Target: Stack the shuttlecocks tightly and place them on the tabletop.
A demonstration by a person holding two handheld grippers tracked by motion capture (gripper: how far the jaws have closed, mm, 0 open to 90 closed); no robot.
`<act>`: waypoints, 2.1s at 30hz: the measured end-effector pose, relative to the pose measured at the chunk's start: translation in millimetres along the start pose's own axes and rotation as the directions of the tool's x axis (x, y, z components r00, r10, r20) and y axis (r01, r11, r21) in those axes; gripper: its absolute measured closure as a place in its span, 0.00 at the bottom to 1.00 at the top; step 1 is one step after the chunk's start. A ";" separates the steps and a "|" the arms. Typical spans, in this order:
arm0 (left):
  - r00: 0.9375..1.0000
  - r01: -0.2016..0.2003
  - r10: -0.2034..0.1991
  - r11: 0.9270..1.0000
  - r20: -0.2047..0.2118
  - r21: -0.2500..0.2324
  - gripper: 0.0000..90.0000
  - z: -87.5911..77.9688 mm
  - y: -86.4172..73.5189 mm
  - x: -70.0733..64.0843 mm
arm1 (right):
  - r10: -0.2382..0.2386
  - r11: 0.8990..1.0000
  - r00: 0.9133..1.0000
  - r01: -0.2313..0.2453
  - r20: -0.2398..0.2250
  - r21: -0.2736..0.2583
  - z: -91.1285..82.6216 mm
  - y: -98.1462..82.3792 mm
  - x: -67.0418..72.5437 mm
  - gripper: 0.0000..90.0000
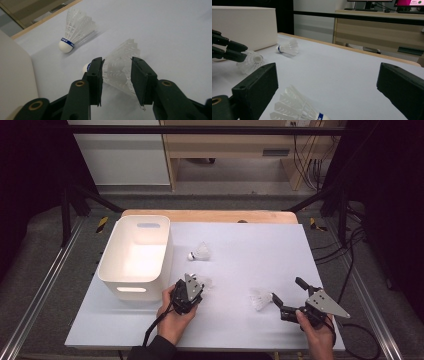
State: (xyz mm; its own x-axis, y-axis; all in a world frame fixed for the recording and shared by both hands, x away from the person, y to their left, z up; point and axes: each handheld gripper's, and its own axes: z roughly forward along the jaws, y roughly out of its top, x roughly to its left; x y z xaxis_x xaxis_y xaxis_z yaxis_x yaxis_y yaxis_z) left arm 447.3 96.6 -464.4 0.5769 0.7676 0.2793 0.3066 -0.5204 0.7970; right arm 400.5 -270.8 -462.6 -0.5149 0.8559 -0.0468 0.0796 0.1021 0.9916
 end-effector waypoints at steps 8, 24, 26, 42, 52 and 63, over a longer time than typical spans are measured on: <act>0.999 -0.029 0.029 1.000 -0.014 0.006 0.78 4.9 0.9 -2.0 | 0.003 1.000 1.000 -0.003 0.000 0.001 -0.4 -0.4 -0.5 0.04; 0.997 -0.071 0.071 0.997 0.009 -0.027 0.96 23.3 16.2 -0.7 | 0.002 1.000 1.000 -0.002 -0.005 0.010 -0.4 -0.7 0.3 0.04; 0.998 -0.068 0.069 0.997 0.010 -0.025 0.97 22.7 16.6 -0.6 | 0.001 1.000 1.000 -0.001 -0.005 0.009 -0.6 -0.7 0.3 0.04; 0.989 -0.119 0.113 0.990 0.091 0.069 1.00 -58.3 27.2 -11.2 | 0.007 1.000 1.000 -0.007 -0.011 0.005 0.9 -0.2 1.1 0.04; 0.937 -0.106 0.068 0.990 0.342 0.095 0.88 11.6 58.8 -38.4 | 0.016 1.000 1.000 -0.016 0.000 0.021 0.1 -1.8 -0.7 0.04; 0.930 -0.067 0.055 0.998 0.363 0.020 0.75 37.0 55.6 -46.3 | 0.015 1.000 1.000 -0.015 -0.010 0.020 0.6 -1.4 -1.5 0.04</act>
State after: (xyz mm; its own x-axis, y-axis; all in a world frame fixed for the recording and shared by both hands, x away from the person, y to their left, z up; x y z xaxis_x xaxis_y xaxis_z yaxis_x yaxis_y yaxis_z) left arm 465.6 18.3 -452.8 0.8286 0.5491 0.1091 0.2821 -0.5779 0.7658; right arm 401.7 -271.9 -464.0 -0.5224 0.8522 -0.0305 0.1045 0.0995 0.9895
